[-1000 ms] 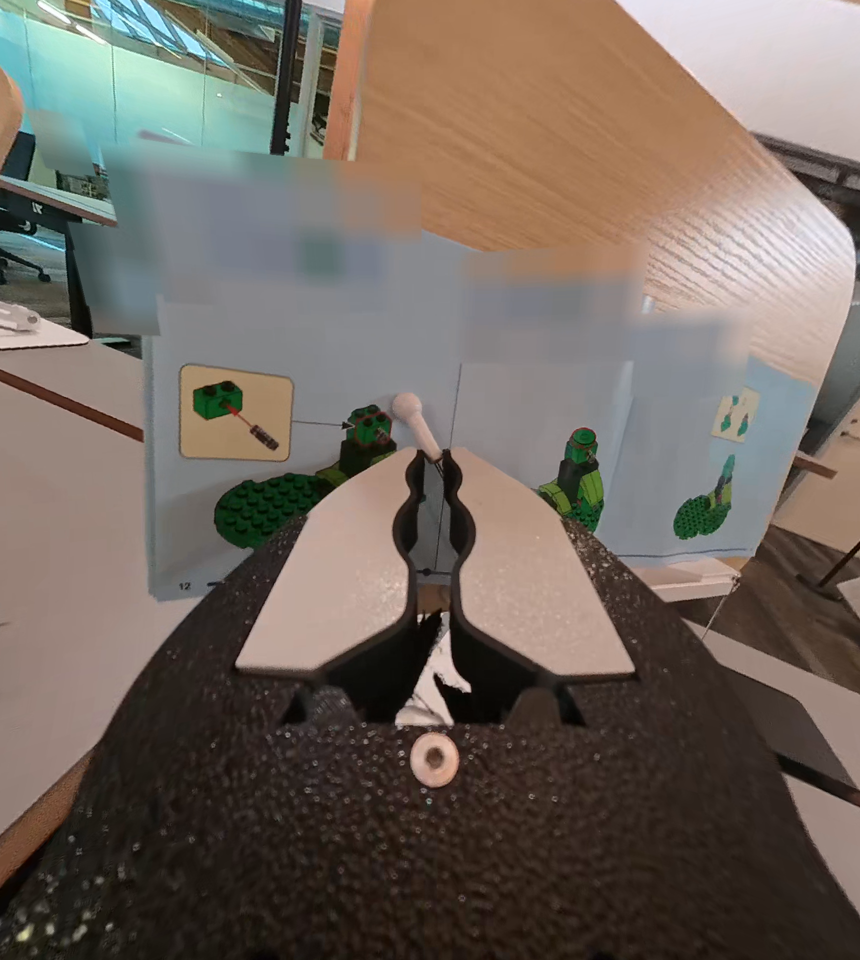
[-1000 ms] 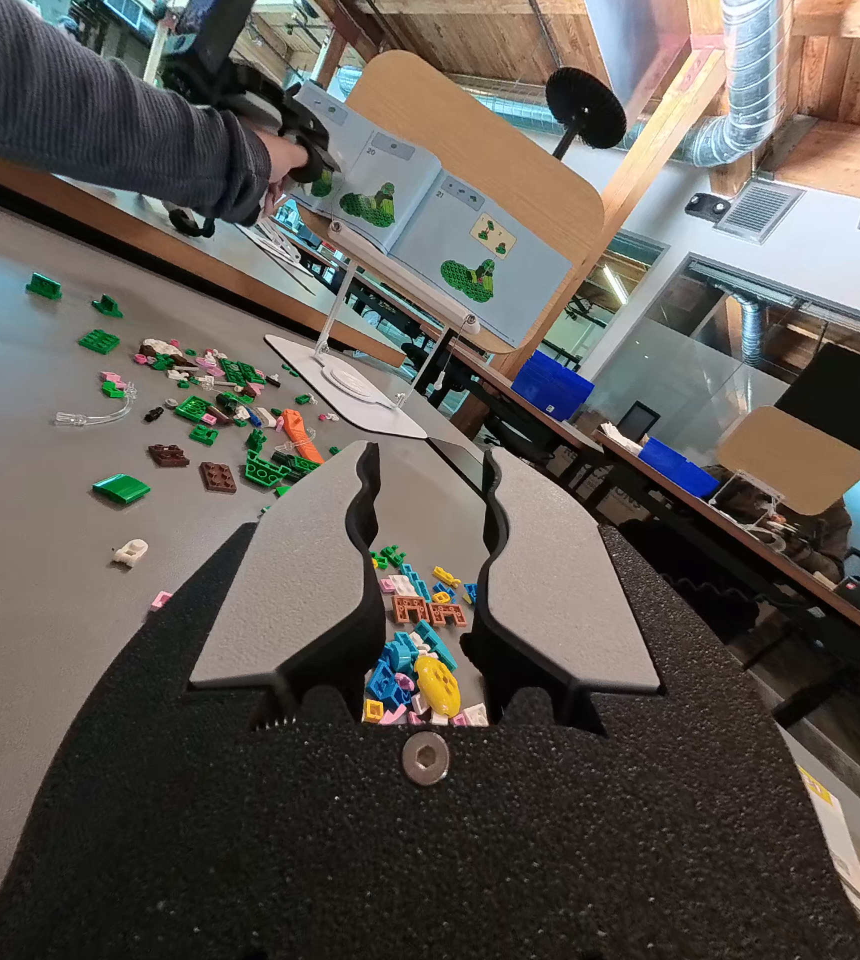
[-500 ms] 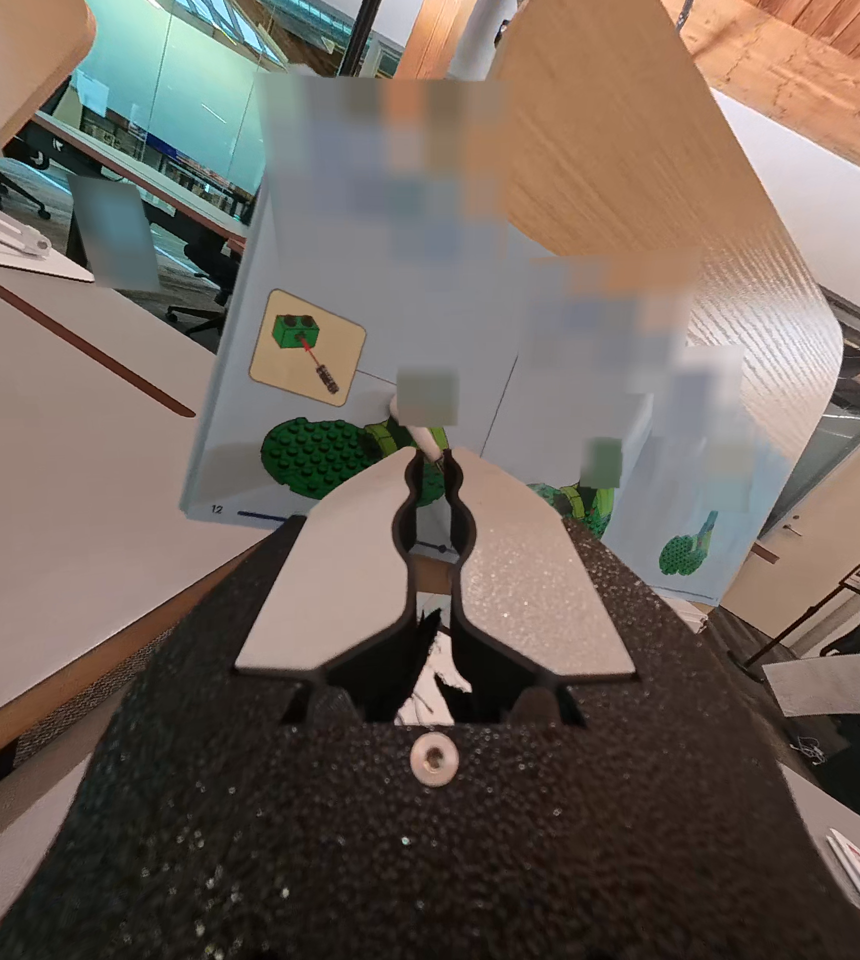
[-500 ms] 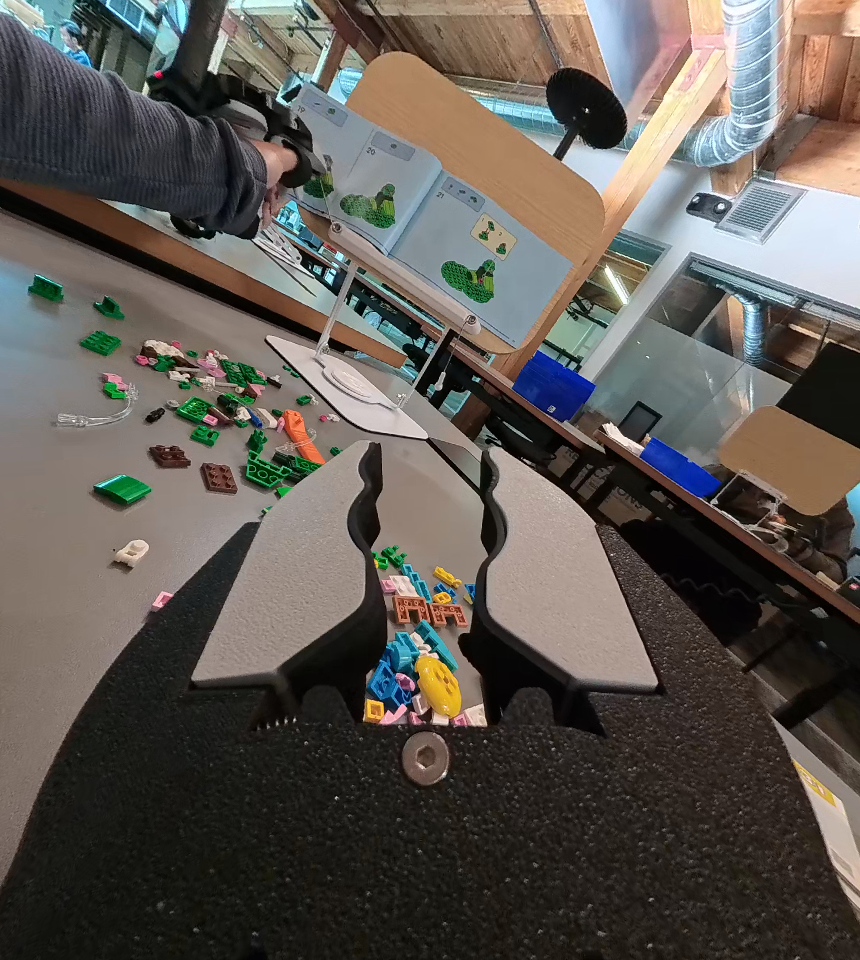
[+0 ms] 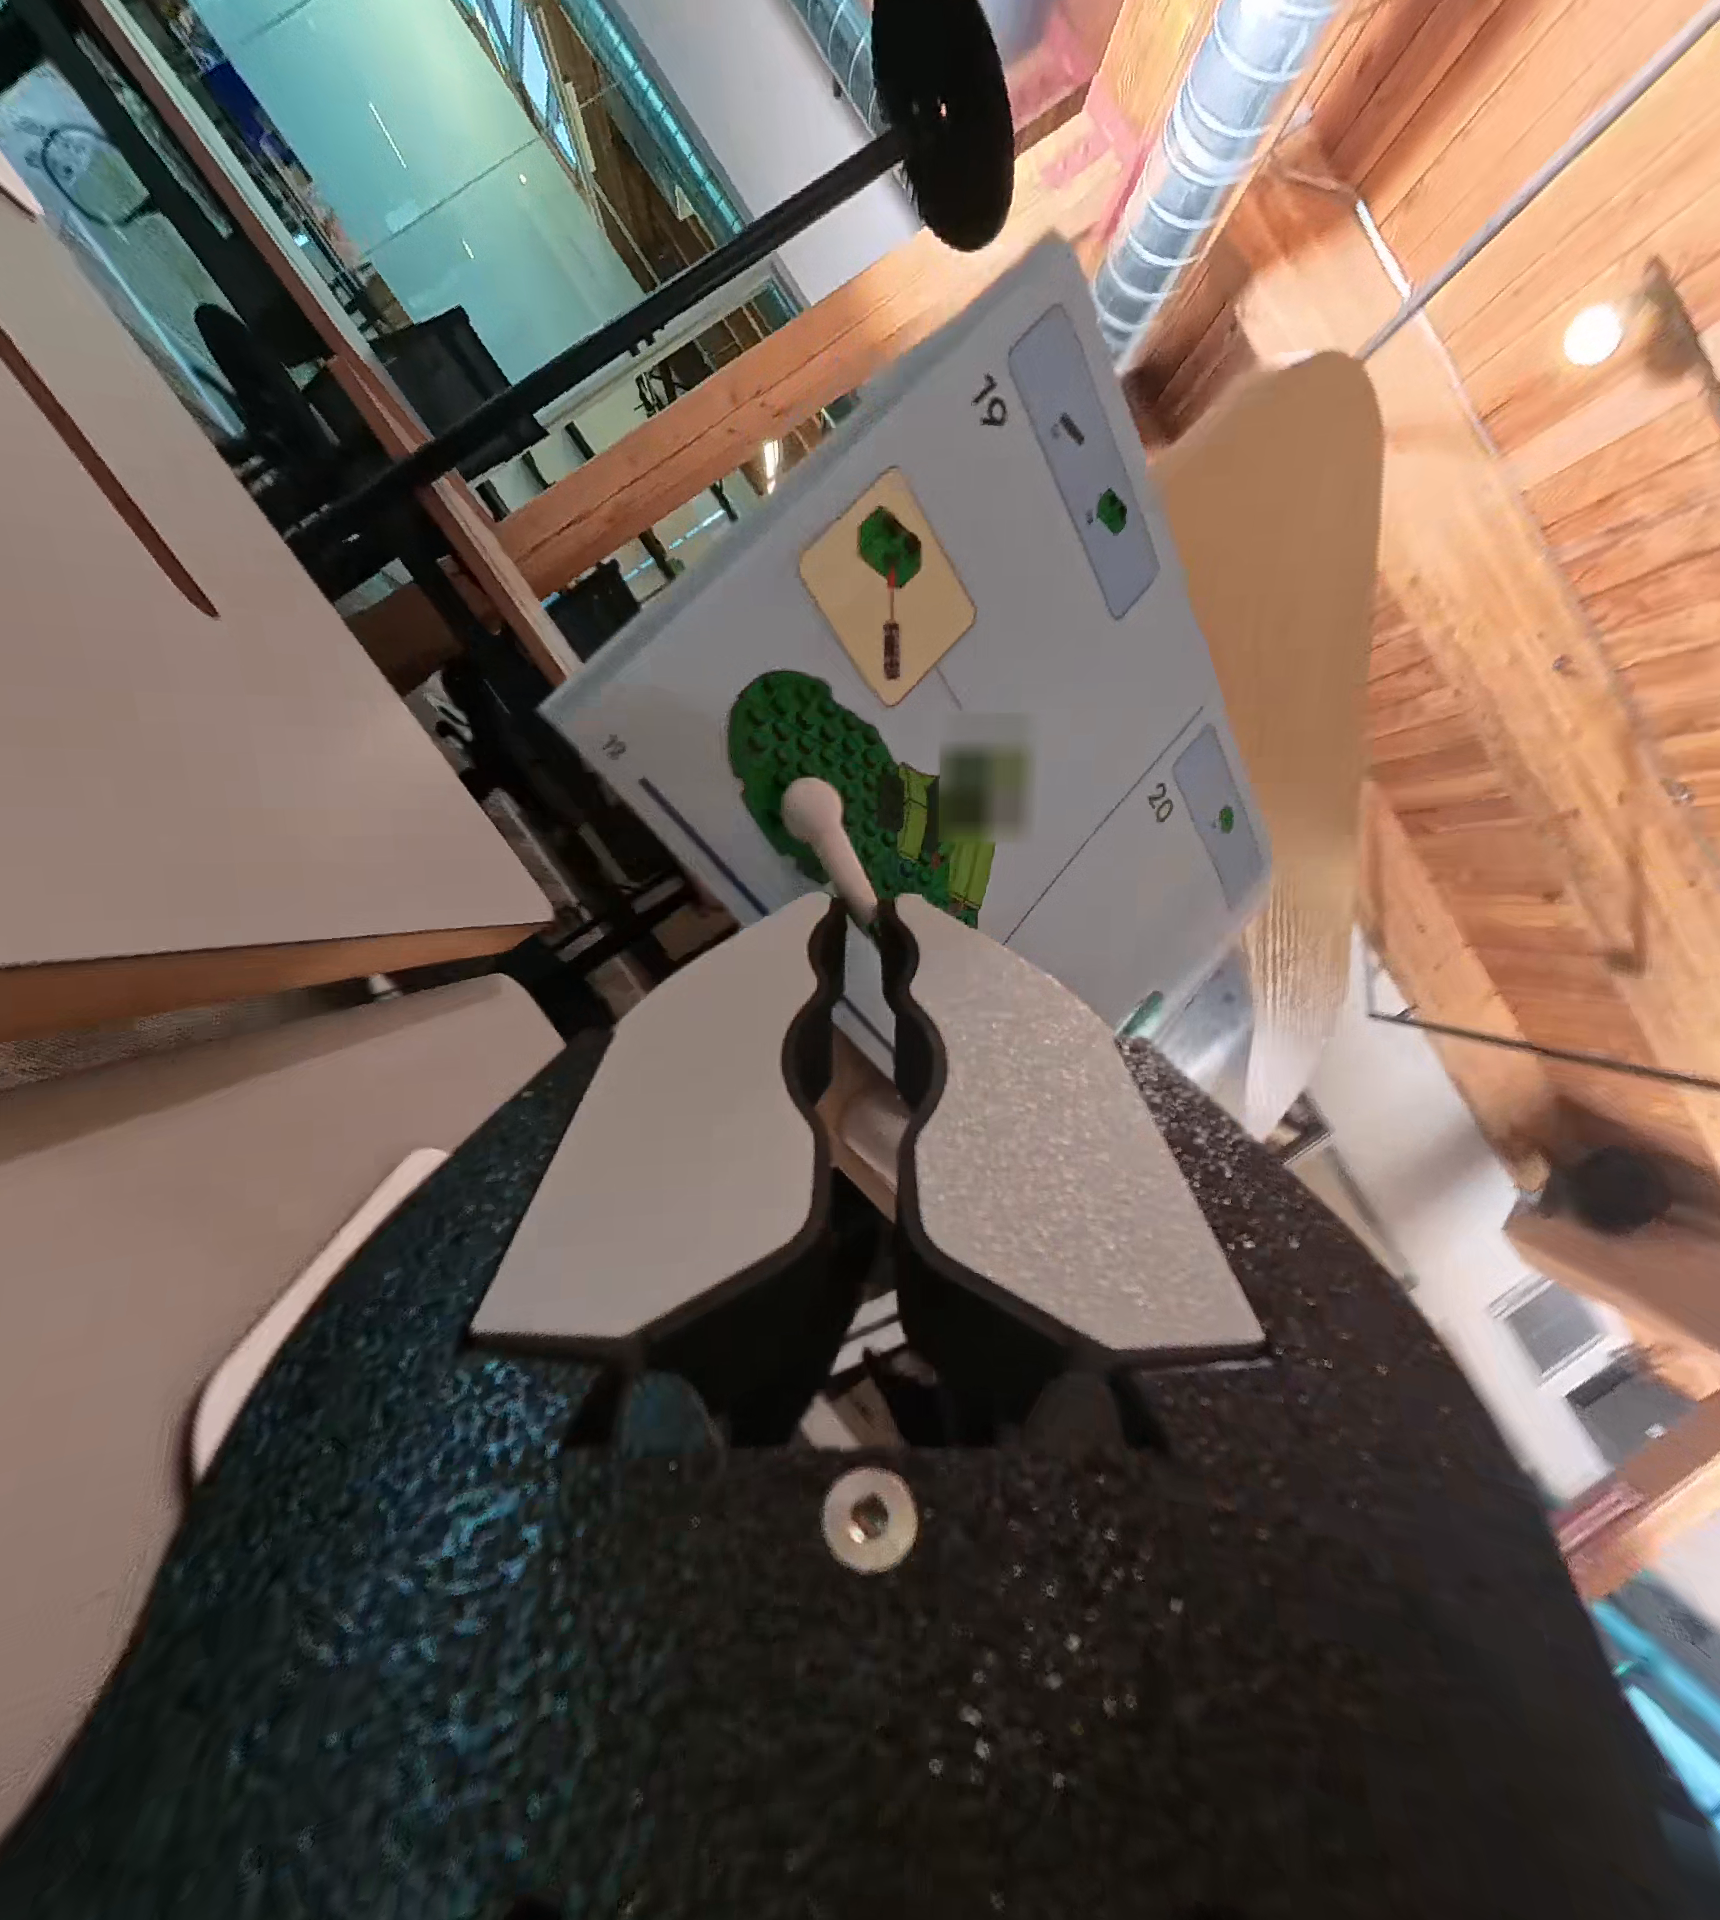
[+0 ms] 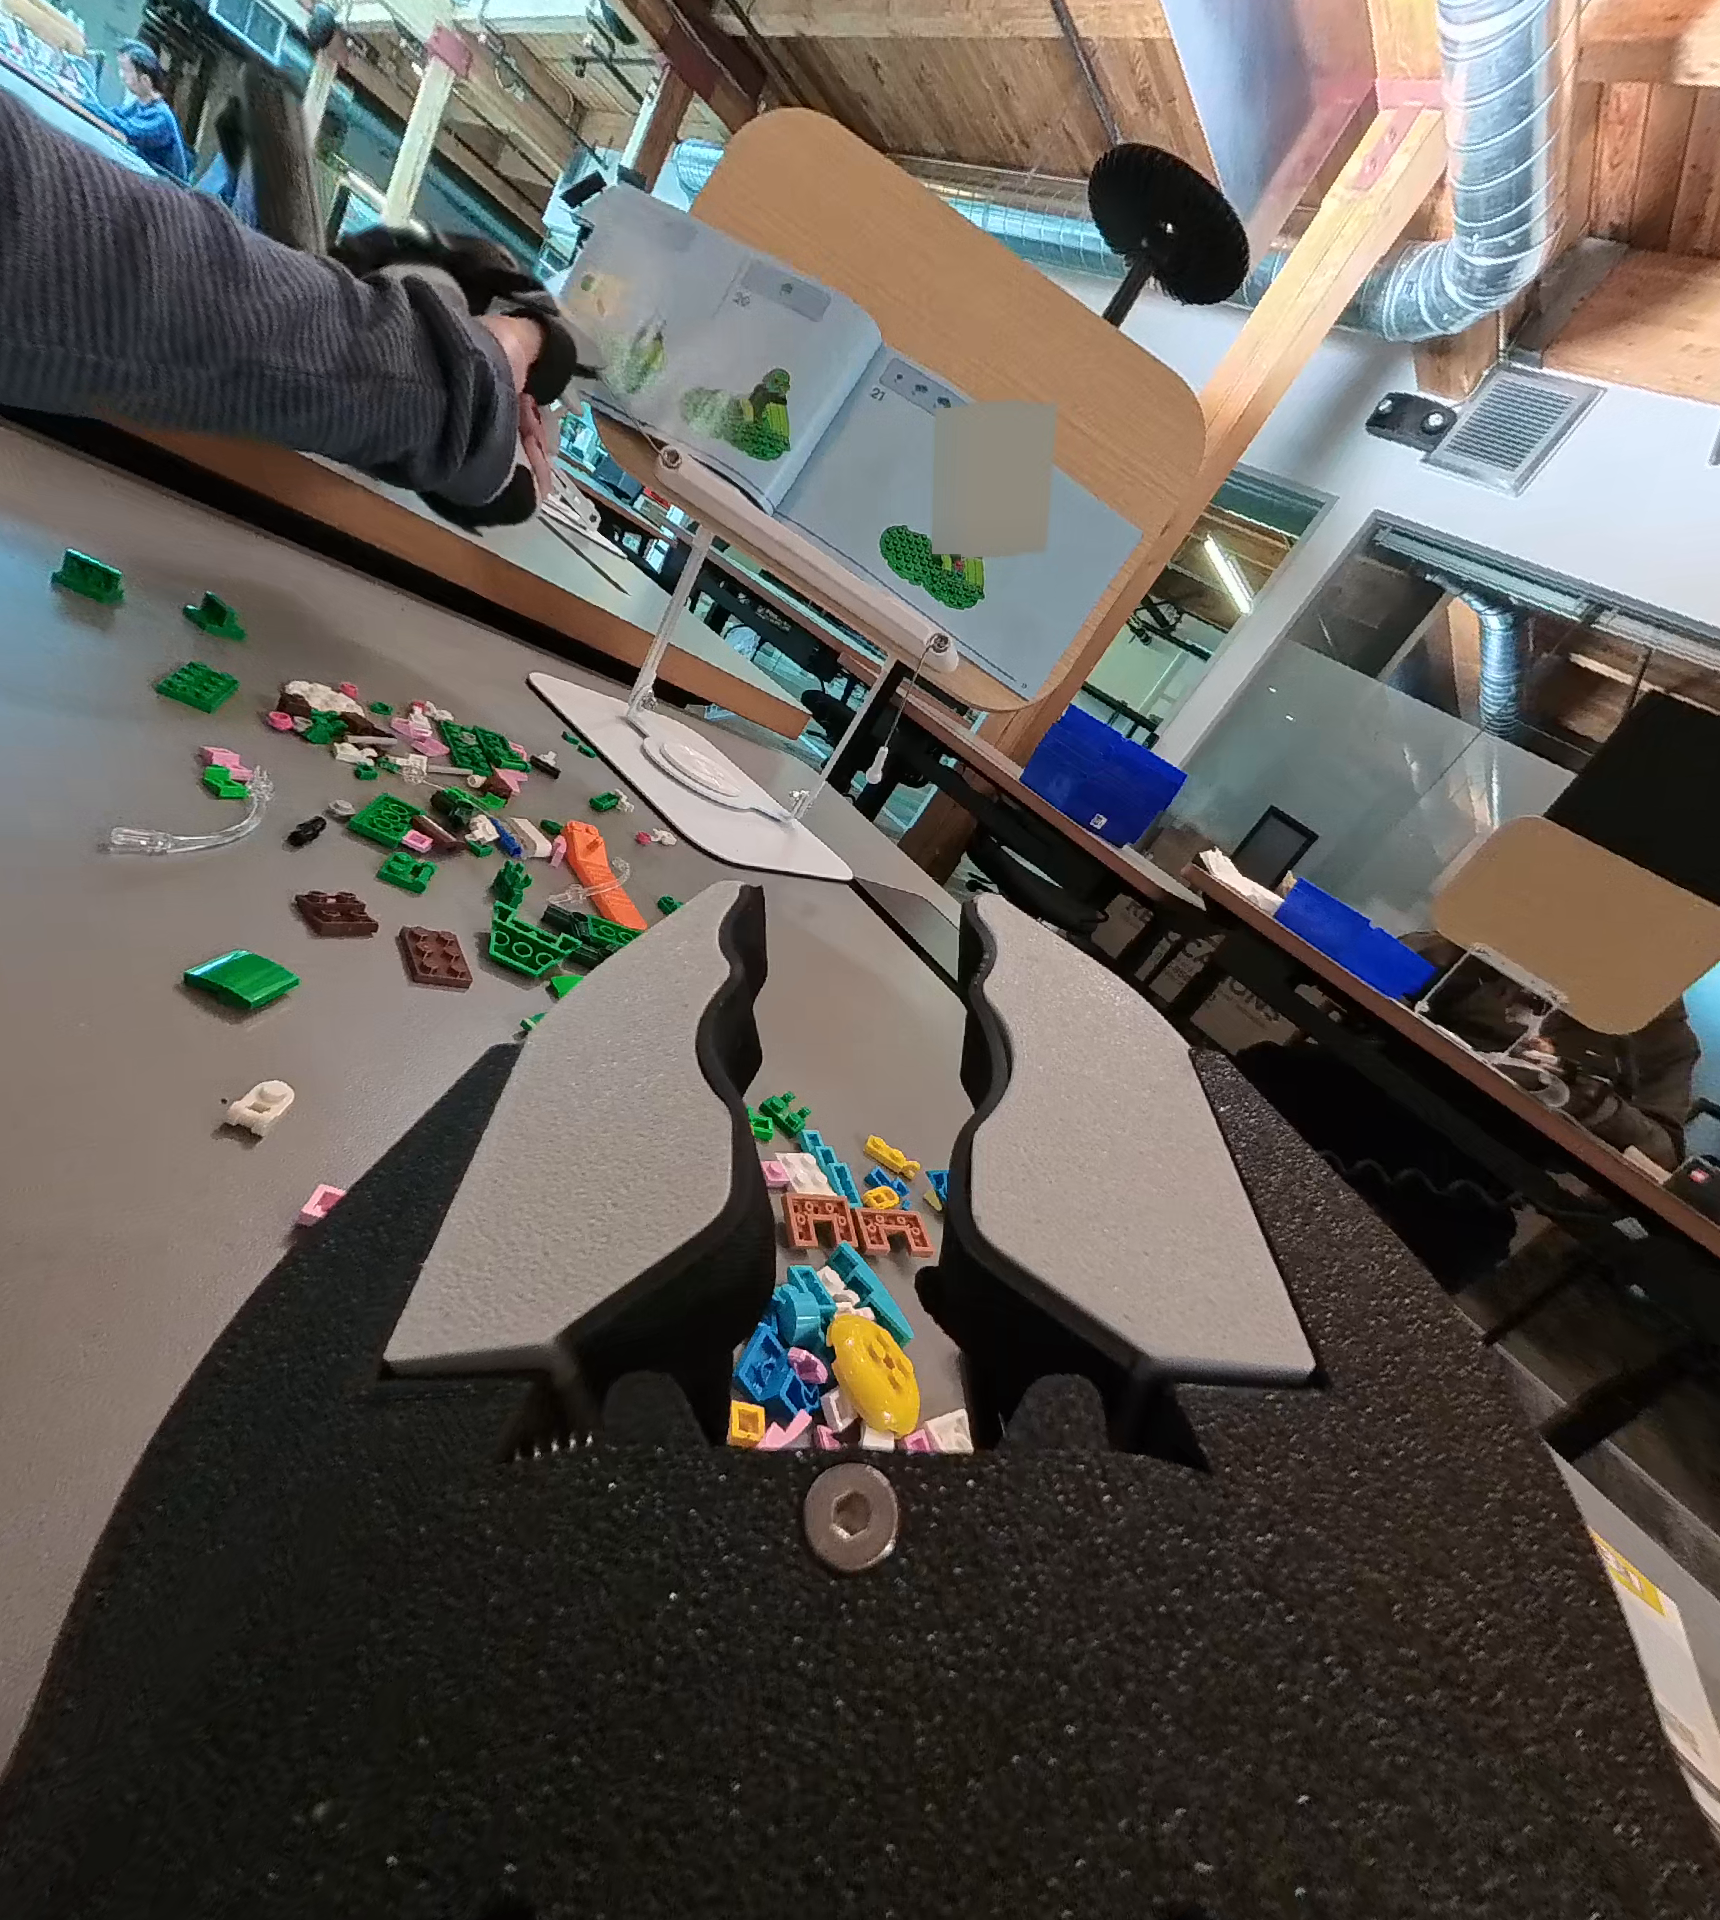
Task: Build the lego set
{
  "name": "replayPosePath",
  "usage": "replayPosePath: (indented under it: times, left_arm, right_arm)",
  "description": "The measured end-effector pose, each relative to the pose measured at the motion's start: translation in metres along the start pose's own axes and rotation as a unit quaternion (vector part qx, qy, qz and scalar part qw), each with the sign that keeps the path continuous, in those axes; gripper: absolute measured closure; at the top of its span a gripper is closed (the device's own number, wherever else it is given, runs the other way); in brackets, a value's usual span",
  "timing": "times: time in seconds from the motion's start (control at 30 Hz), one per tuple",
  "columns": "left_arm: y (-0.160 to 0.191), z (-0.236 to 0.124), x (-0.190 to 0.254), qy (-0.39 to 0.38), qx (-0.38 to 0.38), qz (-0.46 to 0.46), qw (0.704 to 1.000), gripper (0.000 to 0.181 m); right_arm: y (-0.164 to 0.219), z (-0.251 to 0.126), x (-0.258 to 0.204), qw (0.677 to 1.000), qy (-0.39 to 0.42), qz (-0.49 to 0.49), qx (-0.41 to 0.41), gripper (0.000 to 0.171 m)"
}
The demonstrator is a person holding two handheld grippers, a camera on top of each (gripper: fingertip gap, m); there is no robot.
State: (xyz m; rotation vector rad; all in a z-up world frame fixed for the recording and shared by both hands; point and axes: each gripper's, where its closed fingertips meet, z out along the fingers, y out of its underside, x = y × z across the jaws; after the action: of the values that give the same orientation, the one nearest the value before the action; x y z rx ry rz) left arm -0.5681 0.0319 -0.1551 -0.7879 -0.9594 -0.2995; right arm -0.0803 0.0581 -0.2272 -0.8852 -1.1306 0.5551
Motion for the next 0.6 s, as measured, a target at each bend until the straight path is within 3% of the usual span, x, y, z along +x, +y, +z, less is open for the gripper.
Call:
replayPosePath:
  times: [0.2, 0.47, 0.6]
  left_arm:
    - [0.008, -0.009, -0.016, 0.018, 0.031, -0.176, 0.984, 0.176]
    - [0.012, -0.019, -0.021, 0.052, 0.053, -0.257, 0.964, 0.176]
    - [0.002, -0.033, -0.029, 0.017, 0.085, -0.225, 0.970, 0.138]
  right_arm:
    - [0.000, 0.000, 0.000, 1.000, 0.000, -0.002, 0.000, 0.137]
    - [0.000, 0.000, -0.002, 1.000, -0.002, -0.006, -0.001, 0.137]
    - [0.000, 0.000, -0.002, 1.000, -0.002, -0.008, -0.001, 0.137]
